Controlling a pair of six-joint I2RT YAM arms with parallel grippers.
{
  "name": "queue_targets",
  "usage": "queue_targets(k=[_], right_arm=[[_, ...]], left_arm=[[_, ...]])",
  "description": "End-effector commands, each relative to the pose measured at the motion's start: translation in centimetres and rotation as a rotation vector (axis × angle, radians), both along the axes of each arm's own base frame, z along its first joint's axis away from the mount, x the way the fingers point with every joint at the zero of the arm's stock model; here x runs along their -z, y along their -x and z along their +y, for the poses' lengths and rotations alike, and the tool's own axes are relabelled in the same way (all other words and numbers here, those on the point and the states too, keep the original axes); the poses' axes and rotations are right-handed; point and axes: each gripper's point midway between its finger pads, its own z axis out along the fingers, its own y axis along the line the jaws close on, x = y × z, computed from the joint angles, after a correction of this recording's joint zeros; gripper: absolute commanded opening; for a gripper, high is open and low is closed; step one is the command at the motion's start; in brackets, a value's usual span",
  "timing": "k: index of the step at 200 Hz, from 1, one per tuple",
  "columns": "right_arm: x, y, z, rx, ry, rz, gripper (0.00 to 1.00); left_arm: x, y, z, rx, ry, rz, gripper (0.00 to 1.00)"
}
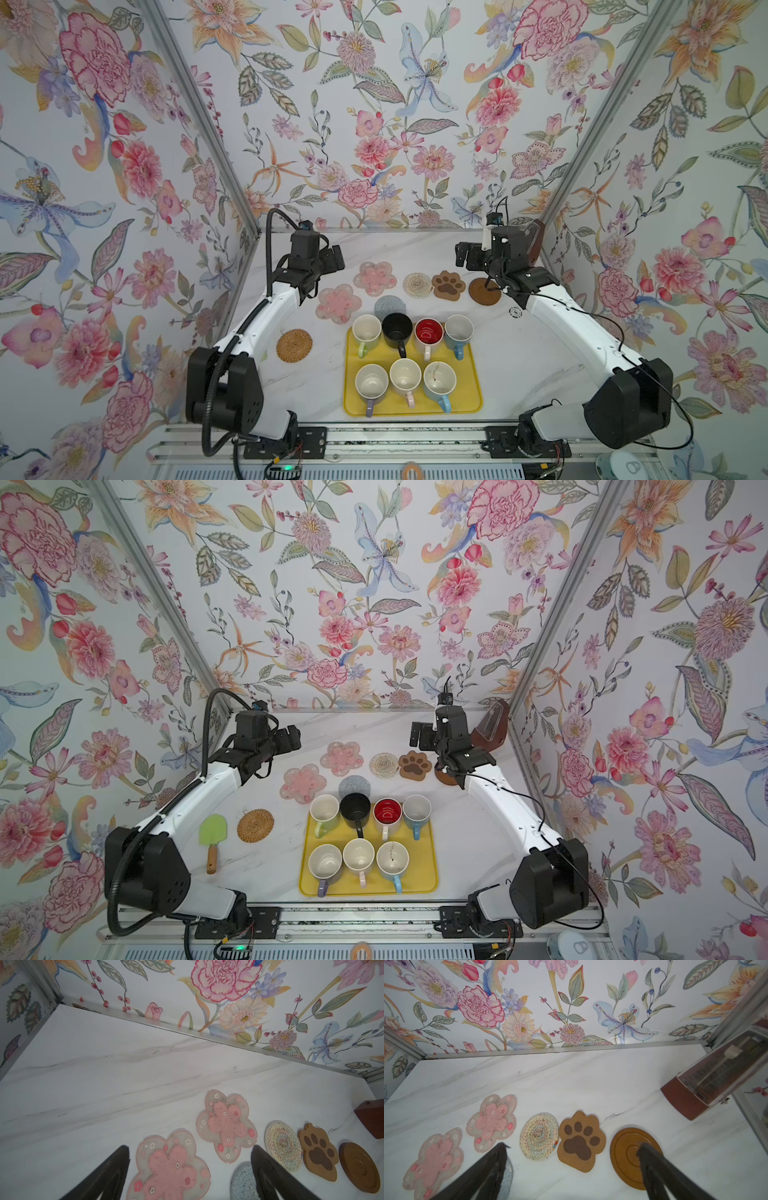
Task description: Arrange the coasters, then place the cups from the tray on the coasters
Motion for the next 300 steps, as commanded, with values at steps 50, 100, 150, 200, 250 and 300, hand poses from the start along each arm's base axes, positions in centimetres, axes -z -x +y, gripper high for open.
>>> queue_targets(k=[50,100,150,200,250,300], right_arm=[[4.1,6.3,-3.1,0.083,-0.053,0.096,0.99],[5.1,8.2,-3.9,0.099,-0.086,0.102,0.99],[6.4,9.2,-3.5,0.078,-0.126,0.127,0.99],[6.5,9.9,-4.2,0.085,-0.123,0.127,0.99],[7.5,10.1,-4.9,0.105,-0.128,0.150,0.99],[7.5,9.9,-5.0,0.109,-0.135,0.152,0.99]], left_arm=[[6.5,-6.7,-4.4,0.016,-0.181,0.215,0.90],[10.1,-9.9,-7.5,0.015,-0.200,0.289,0.89],[13.0,-11.6,-9.0,-0.037,-0.210,0.335,0.89],[14.8,-12.6,-9.6,-0.053,-0.199,0.349,0.90],[16.6,-13.3,-10.0,-0.039,-0.224,0.370,0.90],[17.8,-13.2,-10.0,-0.026,-0.234,0.386,0.90]])
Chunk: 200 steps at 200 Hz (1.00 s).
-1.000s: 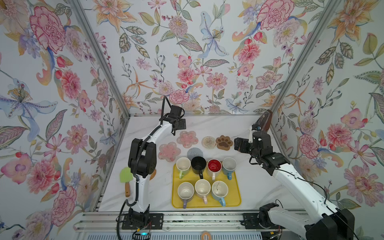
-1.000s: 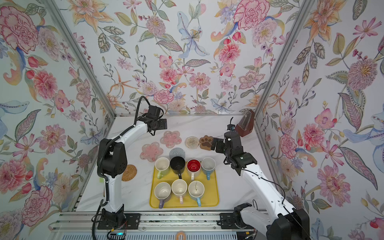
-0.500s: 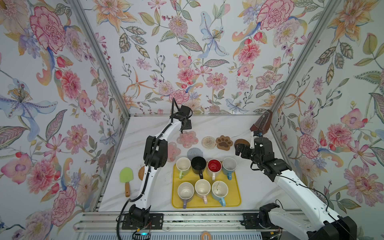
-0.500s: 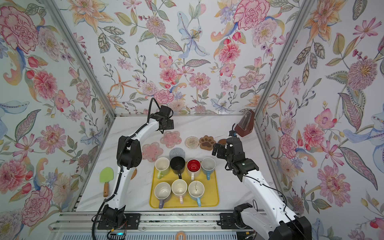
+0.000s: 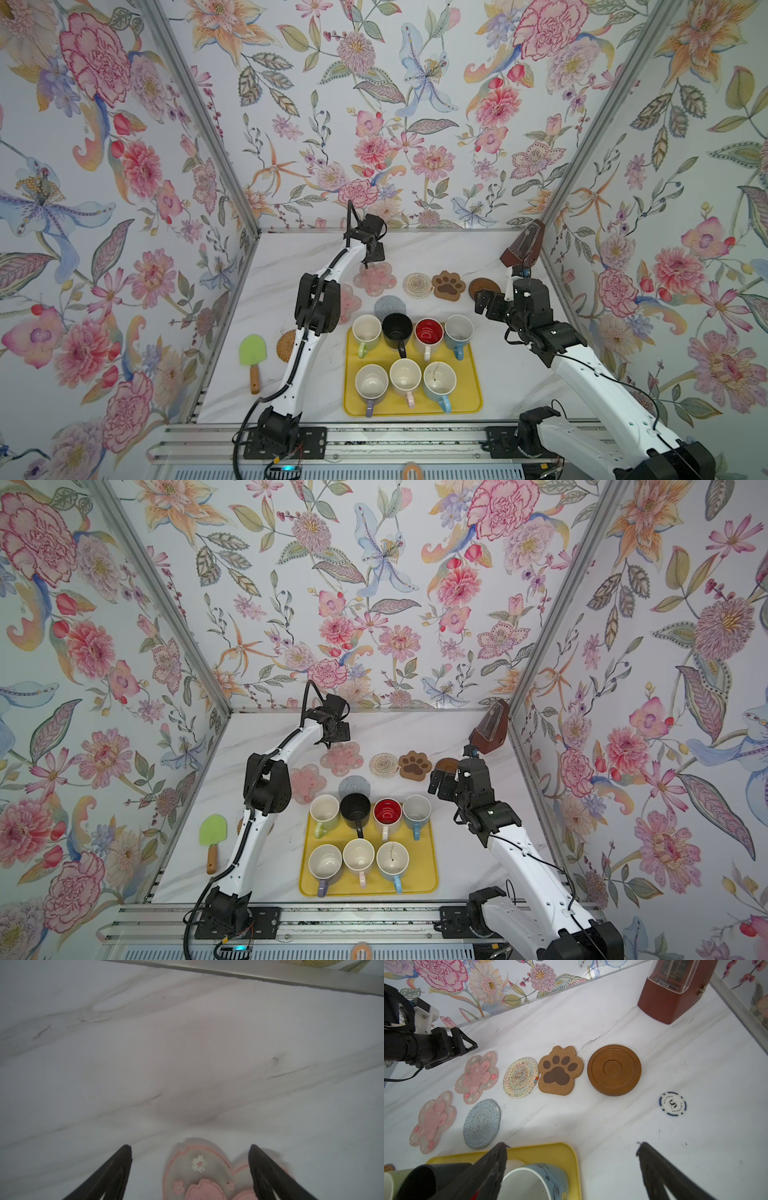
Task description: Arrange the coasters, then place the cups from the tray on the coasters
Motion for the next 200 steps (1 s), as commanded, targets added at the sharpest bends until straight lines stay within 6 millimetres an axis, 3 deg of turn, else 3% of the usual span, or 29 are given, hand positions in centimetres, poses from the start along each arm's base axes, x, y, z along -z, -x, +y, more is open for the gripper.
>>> queue_targets(k=[1,50,99,200], right_arm=[[0.6,0.2,-0.1,0.007,-0.011,0.021,0.99],[0.6,0.0,-0.3,0.015,-0.013,0.026,0.99],[0.2,-0.2,-0.3,0.020,-0.014,0.020,0.99],[0.5,-0.4,-0.3,0.024,-0.012,0.034,0.99]], left_arm=[[1.0,0.3,0.1,0.008,-0.035,0.026,0.90],[2.7,0.5,-0.2,0.024,-0.032,0.054,0.90],[3.0,0.9,-0.2,0.044,-0.038,0.068,0.90],[3.8,4.0,-1.0,0.103,-0.038,0.103,0.86]])
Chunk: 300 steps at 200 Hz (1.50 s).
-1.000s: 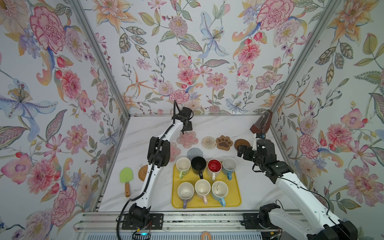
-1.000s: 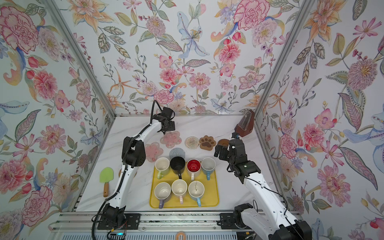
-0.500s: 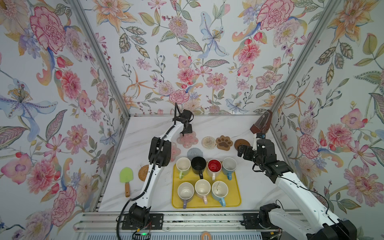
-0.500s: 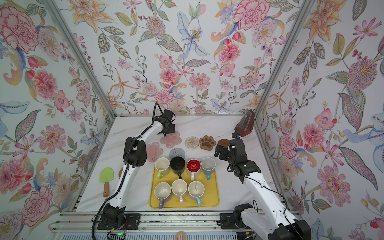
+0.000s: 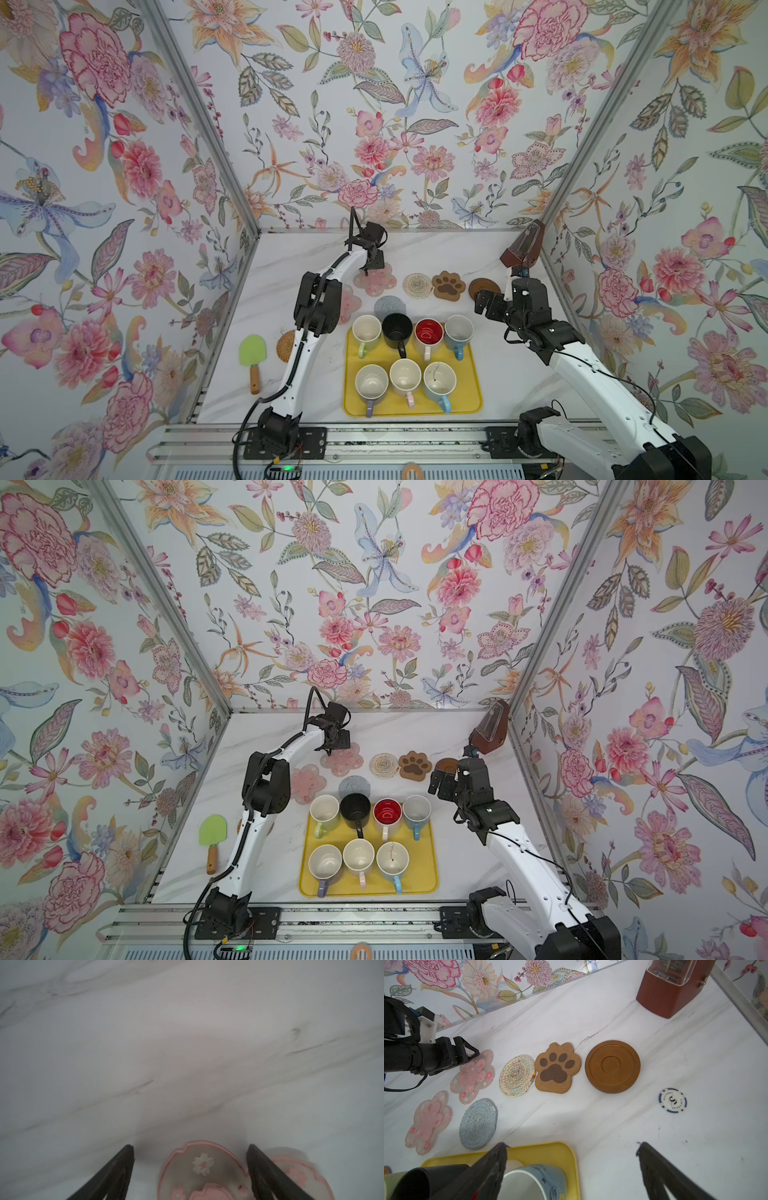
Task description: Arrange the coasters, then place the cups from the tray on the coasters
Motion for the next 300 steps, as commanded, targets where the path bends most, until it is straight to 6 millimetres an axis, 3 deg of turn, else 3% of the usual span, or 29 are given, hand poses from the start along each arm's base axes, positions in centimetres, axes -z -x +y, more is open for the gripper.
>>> queue_targets(k=[1,71,123,146,180,222,248,300], right_arm=[[-0.3,-0.2,-0.1,0.013,-0.013,0.004,0.99],[-0.2,-0.1,-0.3,0.019,-0.009,0.006,0.99],[0.0,0.0,-0.4,0.025,-0.010,0.010,0.99],[0.0,0.1,-0.5,0.028,-0.006,0.010,0.99],[-0.1,0.4,-0.7,0.032,-0.001,0.006,0.99],[0.0,0.5,-0.6,0.031,-0.007,0.008,0.99],[0.0,0.6,-0.5,0.028,-0.014,0.008,0.99],[0.0,0.6,-0.3,0.020,-0.021,0.009,0.99]], left_arm=[[1.2,2.6,-0.7,0.061,-0.018,0.080,0.86],[1.0,4.4,-0.9,0.066,0.008,0.083,0.85],[0.3,5.0,-3.0,0.084,0.092,0.070,0.85],[-1.2,4.6,-3.4,0.077,0.122,0.040,0.86],[-5.4,4.2,-3.1,0.069,0.147,-0.052,0.89],[-8.8,4.9,0.0,0.019,0.130,-0.116,0.91],[-7.9,6.2,1.7,0.002,0.085,-0.085,0.91],[-3.8,8.4,2.7,-0.030,0.065,0.001,0.89]])
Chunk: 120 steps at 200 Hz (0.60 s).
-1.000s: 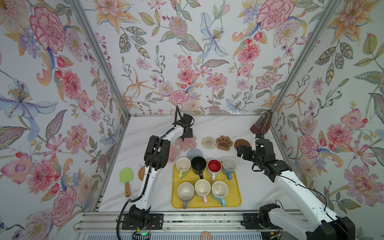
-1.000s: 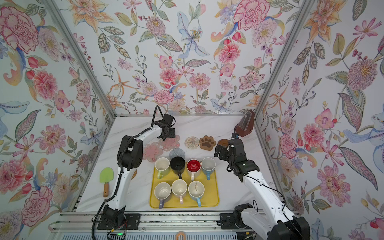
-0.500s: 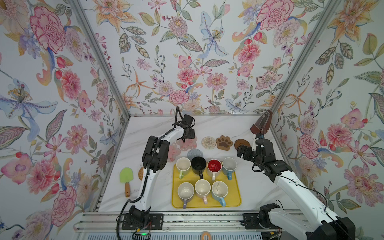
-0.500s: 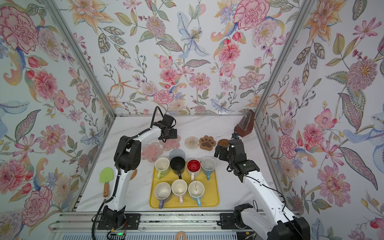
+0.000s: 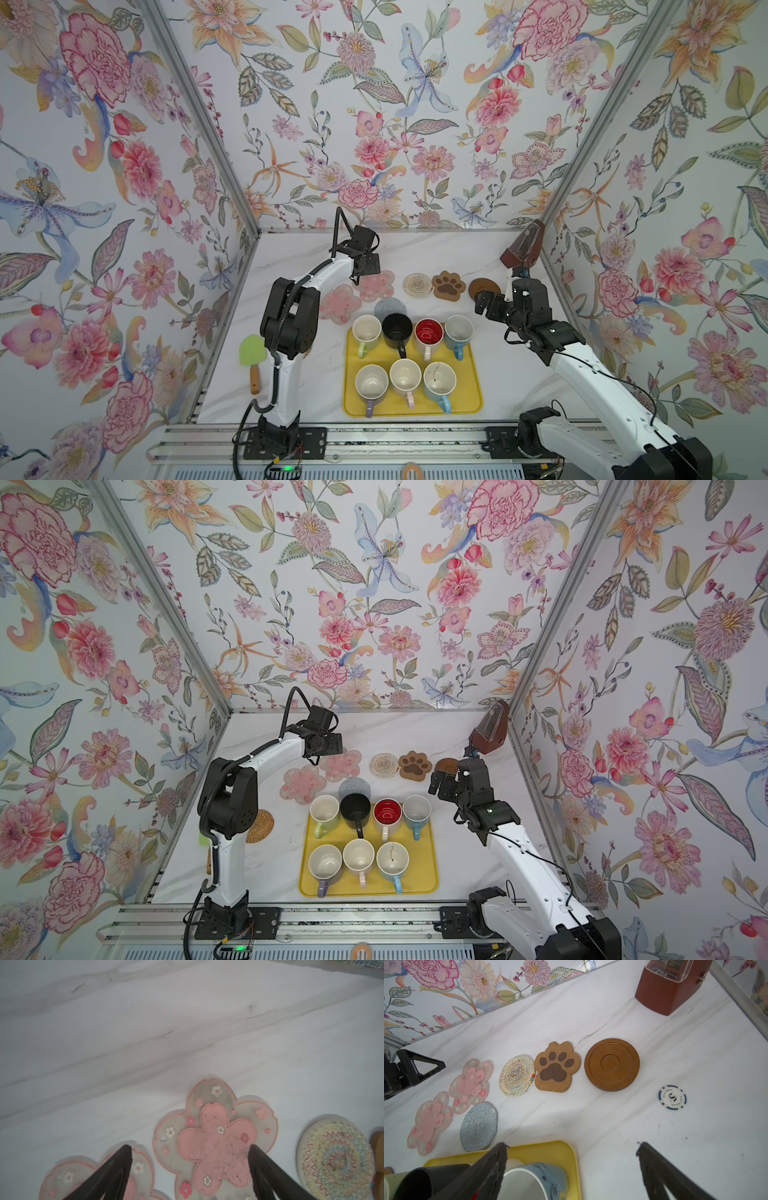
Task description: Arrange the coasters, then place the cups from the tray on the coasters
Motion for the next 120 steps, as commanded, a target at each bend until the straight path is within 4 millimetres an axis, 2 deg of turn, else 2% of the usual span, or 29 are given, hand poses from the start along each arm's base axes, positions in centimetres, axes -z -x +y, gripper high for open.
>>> queue_targets(k=[1,89,120], right_arm=[[0.1,0.4,-0.3,0.011,-0.010,0.006,0.99],[-0.1,0.4,-0.3,0.015,-0.010,0.011,0.99],[-0.1,0.3,-0.2,0.017,-0.009,0.012,0.99]], left_arm=[[1.9,0.8,1.1,-0.039,-0.030,0.037,0.89],[4.4,0.3,1.0,-0.055,-0.023,0.072,0.87],[4.7,-0.3,1.2,-0.060,-0.008,0.069,0.86]])
